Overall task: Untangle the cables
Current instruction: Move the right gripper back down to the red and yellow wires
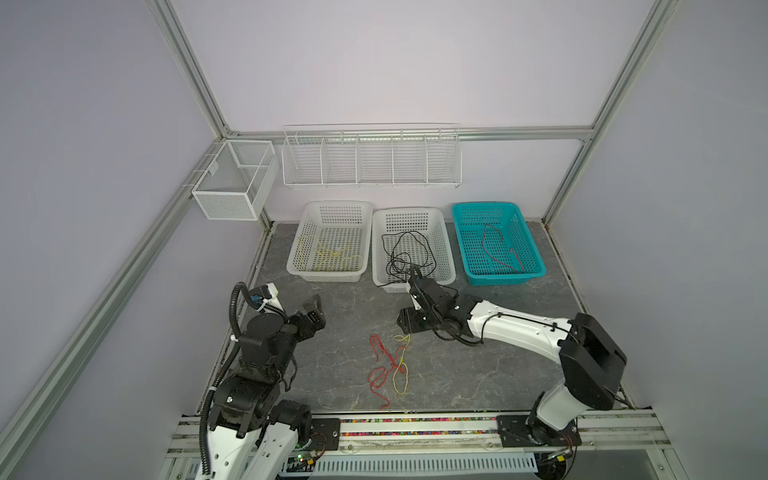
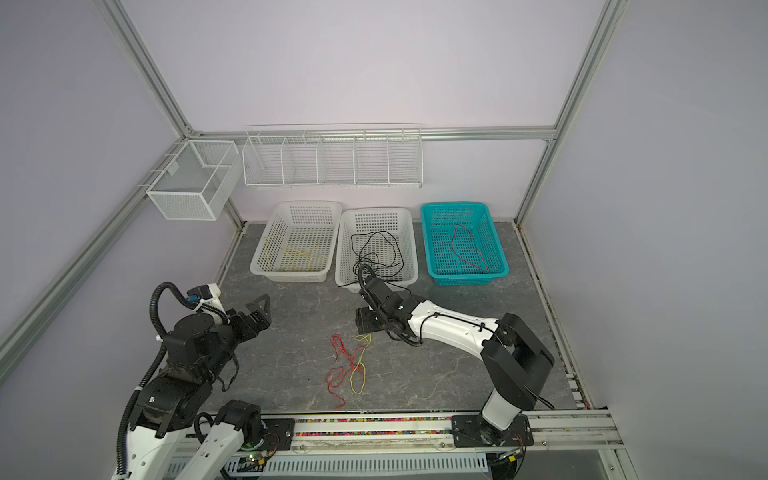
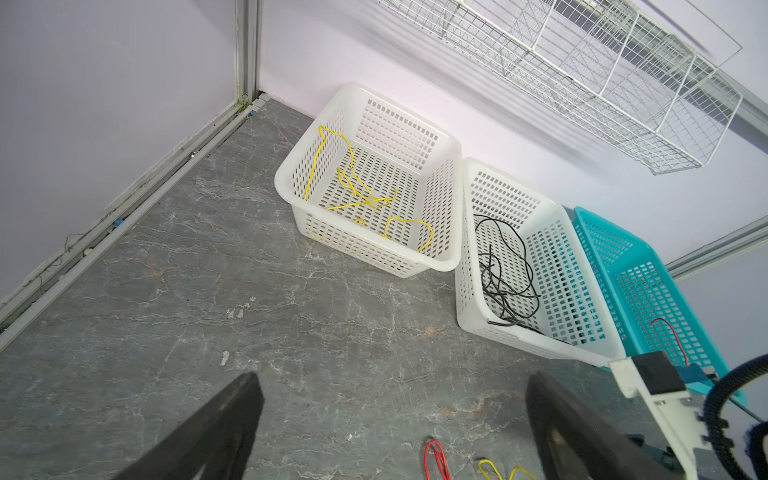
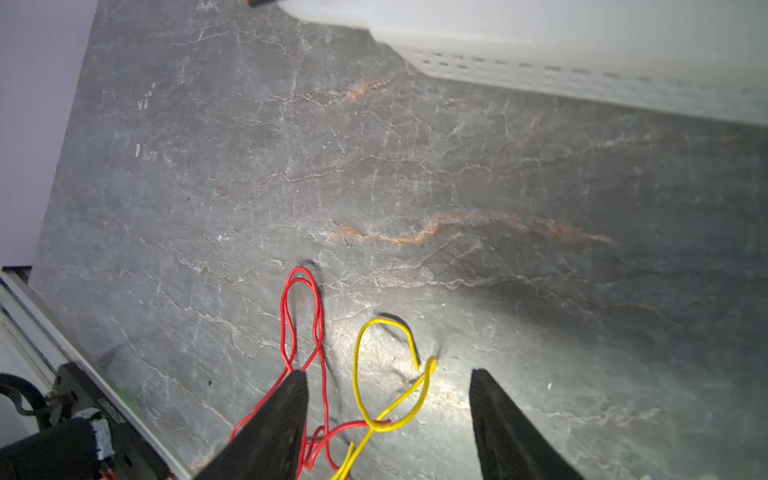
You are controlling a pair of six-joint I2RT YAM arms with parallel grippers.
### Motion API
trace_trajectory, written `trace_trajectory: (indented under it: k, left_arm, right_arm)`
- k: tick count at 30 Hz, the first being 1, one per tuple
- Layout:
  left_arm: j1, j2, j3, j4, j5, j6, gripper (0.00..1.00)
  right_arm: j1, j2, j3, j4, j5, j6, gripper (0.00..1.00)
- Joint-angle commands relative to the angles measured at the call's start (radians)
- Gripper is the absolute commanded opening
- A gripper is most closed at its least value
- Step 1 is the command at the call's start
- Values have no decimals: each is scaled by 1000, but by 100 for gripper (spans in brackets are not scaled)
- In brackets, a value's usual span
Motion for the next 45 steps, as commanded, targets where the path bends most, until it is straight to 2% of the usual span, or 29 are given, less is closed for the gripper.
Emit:
trace_trajectory:
  k: [1, 7, 11, 17, 25, 32, 40, 45]
  left_arm:
    - [-4, 0, -9, 4, 6, 10, 100]
    - [-4, -1, -9, 4, 8, 11, 100]
    - [-4, -2, -10, 4, 7, 10, 100]
    - [-4, -1, -10, 3, 8, 11, 100]
    - [-4, -2, -10, 2, 7, 10, 100]
    - [-4, -3, -10, 2, 7, 9, 100]
    - [-4, -2, -10, 2, 8, 9, 100]
    - [-4, 0, -10, 3, 9, 9, 100]
  right_arm:
    - [8, 24, -8, -53, 55, 216, 65]
    - [58, -11, -42, -101, 153, 400, 63]
    - [61, -7, -60, -96, 130, 482, 62]
    - [62, 23, -78, -28, 84, 536, 61]
    - [62, 83, -59, 40, 48, 541, 56]
    - [62, 107, -51, 61, 40, 541, 40]
    - [62, 86, -41, 21, 81, 508, 10]
    - [59, 1, -35, -75, 193, 463, 7]
